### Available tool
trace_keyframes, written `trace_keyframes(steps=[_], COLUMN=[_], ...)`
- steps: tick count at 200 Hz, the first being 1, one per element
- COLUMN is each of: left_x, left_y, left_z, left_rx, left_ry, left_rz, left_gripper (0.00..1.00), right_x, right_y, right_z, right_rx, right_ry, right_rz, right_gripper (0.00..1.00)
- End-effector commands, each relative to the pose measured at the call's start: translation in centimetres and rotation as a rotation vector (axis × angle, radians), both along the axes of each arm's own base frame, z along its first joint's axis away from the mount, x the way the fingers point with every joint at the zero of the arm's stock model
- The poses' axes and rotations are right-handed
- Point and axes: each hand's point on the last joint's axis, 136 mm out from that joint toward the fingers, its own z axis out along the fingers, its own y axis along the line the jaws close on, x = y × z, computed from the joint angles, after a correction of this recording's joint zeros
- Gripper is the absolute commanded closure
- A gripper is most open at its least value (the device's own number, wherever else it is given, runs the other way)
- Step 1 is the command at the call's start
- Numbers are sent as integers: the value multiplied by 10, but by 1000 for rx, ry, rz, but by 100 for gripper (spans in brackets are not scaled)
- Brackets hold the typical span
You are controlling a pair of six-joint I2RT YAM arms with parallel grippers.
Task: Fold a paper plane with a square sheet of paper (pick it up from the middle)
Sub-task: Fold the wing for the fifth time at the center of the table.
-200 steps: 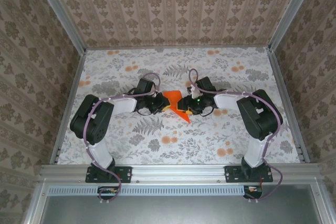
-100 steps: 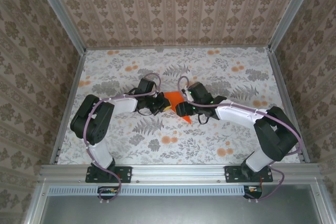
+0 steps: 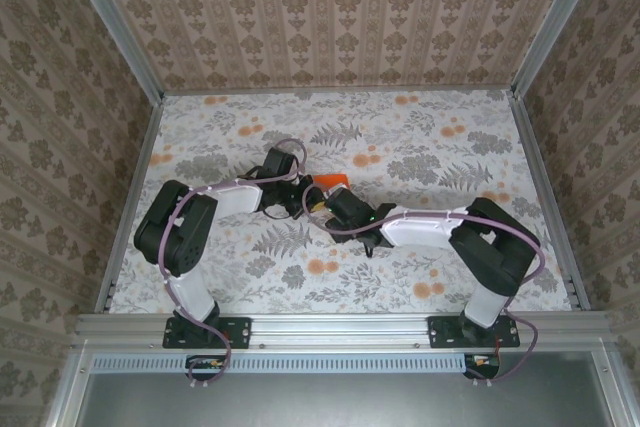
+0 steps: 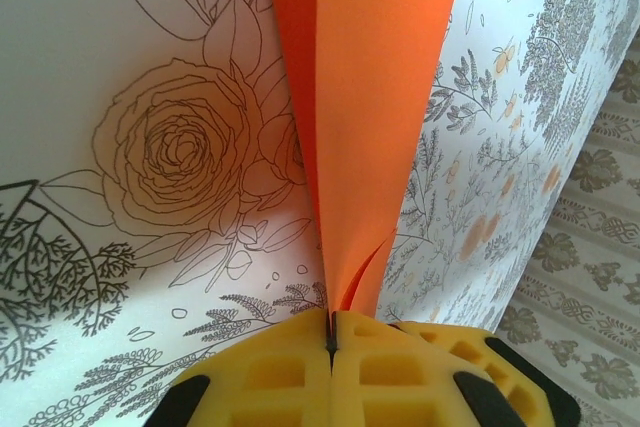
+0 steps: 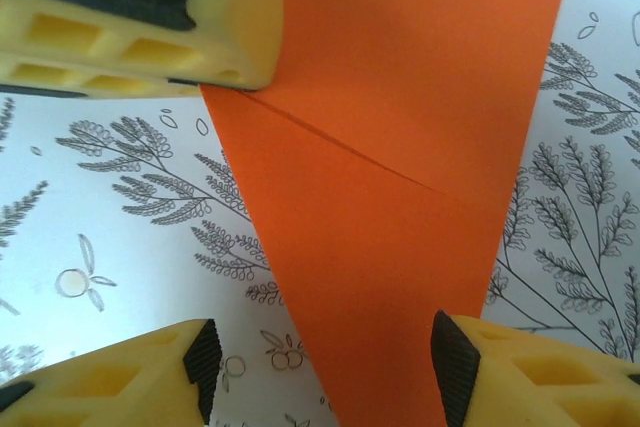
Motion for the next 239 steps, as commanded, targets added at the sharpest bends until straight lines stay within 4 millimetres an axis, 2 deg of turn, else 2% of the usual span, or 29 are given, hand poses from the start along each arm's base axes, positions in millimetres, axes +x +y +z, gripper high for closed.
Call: trace_keyframes(steps=[1,33,83,126,154,177,199,207,239], left_x=[-1,-3,-4,-4,1,7,8,16,16], left_y=[-4,-4,-3,1,11,26,42,56,79], left_z=[8,8,8,12,19,25,31,34,39], left_rx=[-7,-4,1,5,13,30,50,57,83], left_ry=[11,17,20,17,2,-15,-30,-39,-69], left_rz=[2,2,-1,2,18,43,67,105,149], left_gripper=[99,99,98,96,83,68,62,60,55], right_x=[17,26,31,29,26,22,18,17,17], right_y=[5,6,2,4,6,12,15,16,16], right_z=[9,12,4,-3,-2,0,2,4,11], right_rx=[-42,-97,-160,-172,-155,-107,-28,-2,126], right_ry=[-95,-157,-177,-159,-144,-104,-49,-34,34], right_rz=[-3,14,24,39,59,83,91,91,78], right_gripper=[42,47,54,71,84,88,90,90,90])
